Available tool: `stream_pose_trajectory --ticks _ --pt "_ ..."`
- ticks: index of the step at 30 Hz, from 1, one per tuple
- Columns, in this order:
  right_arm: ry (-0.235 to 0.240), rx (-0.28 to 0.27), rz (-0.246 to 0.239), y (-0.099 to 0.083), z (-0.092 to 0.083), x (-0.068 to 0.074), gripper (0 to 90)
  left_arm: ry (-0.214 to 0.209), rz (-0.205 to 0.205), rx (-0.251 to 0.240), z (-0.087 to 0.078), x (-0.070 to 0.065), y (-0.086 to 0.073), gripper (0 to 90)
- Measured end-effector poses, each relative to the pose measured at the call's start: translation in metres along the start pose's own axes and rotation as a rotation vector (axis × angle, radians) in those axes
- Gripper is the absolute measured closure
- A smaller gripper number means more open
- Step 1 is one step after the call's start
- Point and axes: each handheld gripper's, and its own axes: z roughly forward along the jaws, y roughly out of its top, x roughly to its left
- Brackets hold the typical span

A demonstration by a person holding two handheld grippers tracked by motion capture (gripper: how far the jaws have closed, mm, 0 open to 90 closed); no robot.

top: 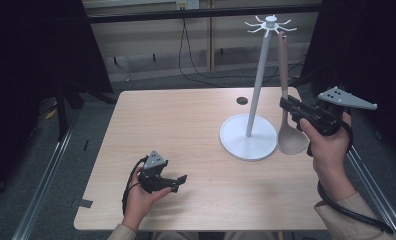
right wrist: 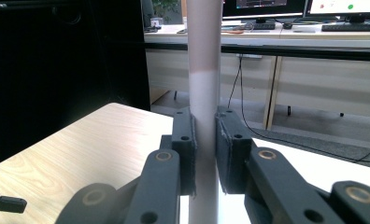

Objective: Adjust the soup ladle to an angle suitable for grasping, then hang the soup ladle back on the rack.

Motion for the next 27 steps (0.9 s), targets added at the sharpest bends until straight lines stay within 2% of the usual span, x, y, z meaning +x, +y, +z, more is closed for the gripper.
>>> stream_pose_trajectory --ticks 13,27 --pt "0.0 0.012 0.01 -0.002 0.009 0.001 79.1 0.002 0.002 0.001 0.0 0.0 0.0 8.2" --pt "-0.01 0.064 -0.002 0.001 0.028 0.0 78.7 0.003 0.007 0.002 0.0 -0.001 0.001 8.3"
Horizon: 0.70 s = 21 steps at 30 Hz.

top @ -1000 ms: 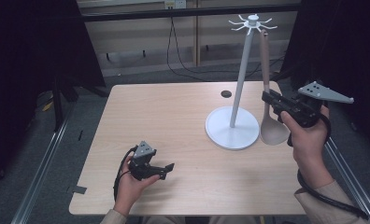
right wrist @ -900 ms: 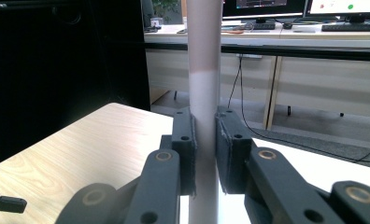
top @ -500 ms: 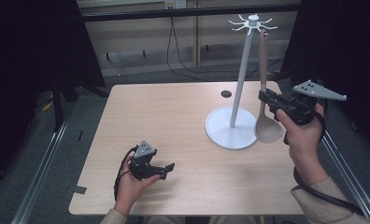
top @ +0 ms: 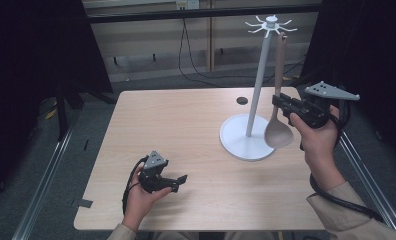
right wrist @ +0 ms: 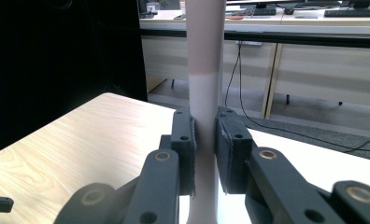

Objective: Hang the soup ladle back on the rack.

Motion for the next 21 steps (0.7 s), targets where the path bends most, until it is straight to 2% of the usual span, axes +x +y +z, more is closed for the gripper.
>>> stream_pose_trajectory --ticks 21 --pt "-0.006 0.034 0.019 0.004 0.022 0.002 77.2 -0.006 -0.003 0.0 0.001 0.0 0.0 8.4"
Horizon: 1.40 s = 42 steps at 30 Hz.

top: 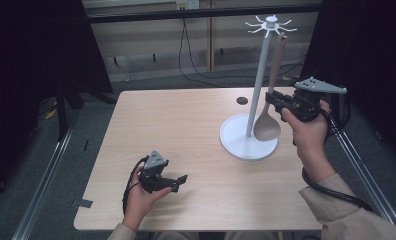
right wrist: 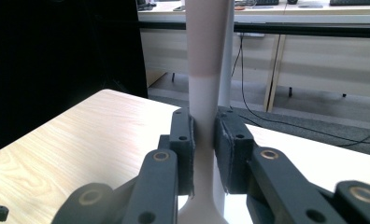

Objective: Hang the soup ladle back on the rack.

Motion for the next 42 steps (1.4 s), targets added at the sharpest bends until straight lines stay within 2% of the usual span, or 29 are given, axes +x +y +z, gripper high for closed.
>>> stream_pose_trajectory --ticks 17,22,23,24,25,26,28,30,42 --pt "-0.009 0.012 0.005 -0.001 0.001 -0.004 73.2 0.0 0.002 -0.001 0.001 0.0 0.001 8.4" --pt "-0.013 0.018 -0.012 -0.003 -0.004 -0.003 61.0 0.004 0.006 0.002 0.001 -0.001 0.001 8.4" --pt "-0.014 0.022 -0.012 -0.004 -0.004 -0.003 57.7 0.004 0.003 0.004 0.001 -0.001 0.001 8.4" --pt "-0.013 0.027 -0.013 -0.006 -0.006 -0.004 50.8 0.001 0.006 0.006 0.001 -0.001 0.001 8.4" --pt "-0.013 0.027 -0.013 -0.006 -0.006 -0.004 50.8 0.002 0.006 0.005 0.001 -0.001 0.001 8.4" --pt "-0.014 0.034 -0.014 -0.009 -0.008 -0.005 44.9 -0.002 0.005 0.001 0.002 -0.001 0.001 8.4" --pt "-0.012 0.034 -0.014 -0.01 -0.008 -0.004 42.8 0.0 0.011 0.0 0.001 -0.001 0.002 8.4" --pt "-0.005 0.05 -0.024 -0.016 -0.01 -0.004 35.8 0.0 0.013 0.008 0.002 -0.001 0.001 8.4" --pt "0.018 0.088 -0.025 -0.038 -0.019 -0.001 25.1 -0.005 0.007 0.006 0.002 -0.002 0.001 8.4"
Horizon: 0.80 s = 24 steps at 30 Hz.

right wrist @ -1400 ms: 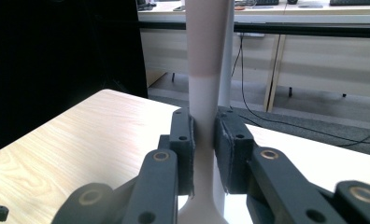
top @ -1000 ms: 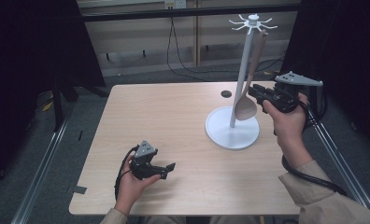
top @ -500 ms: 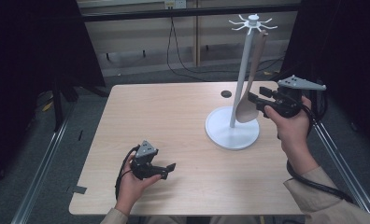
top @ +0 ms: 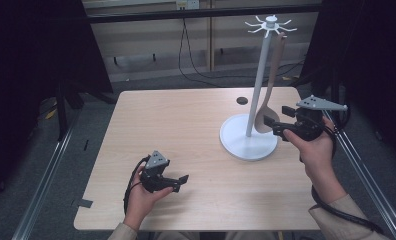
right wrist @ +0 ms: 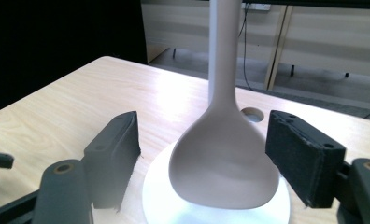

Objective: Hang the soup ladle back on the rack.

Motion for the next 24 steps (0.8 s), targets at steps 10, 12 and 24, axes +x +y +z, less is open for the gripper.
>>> stream_pose_trajectory --ticks 10,12,24 --pt "0.017 0.021 0.003 -0.022 -0.005 0.002 21.8 0.004 0.0 0.001 0.001 -0.001 0.0 8.4" --pt "0.021 0.034 -0.004 -0.028 -0.005 0.003 21.0 0.003 0.004 0.0 0.0 -0.001 0.0 8.4" --pt "0.05 0.065 -0.001 -0.053 -0.004 0.009 19.3 0.002 0.001 0.0 0.001 -0.001 0.0 8.4"
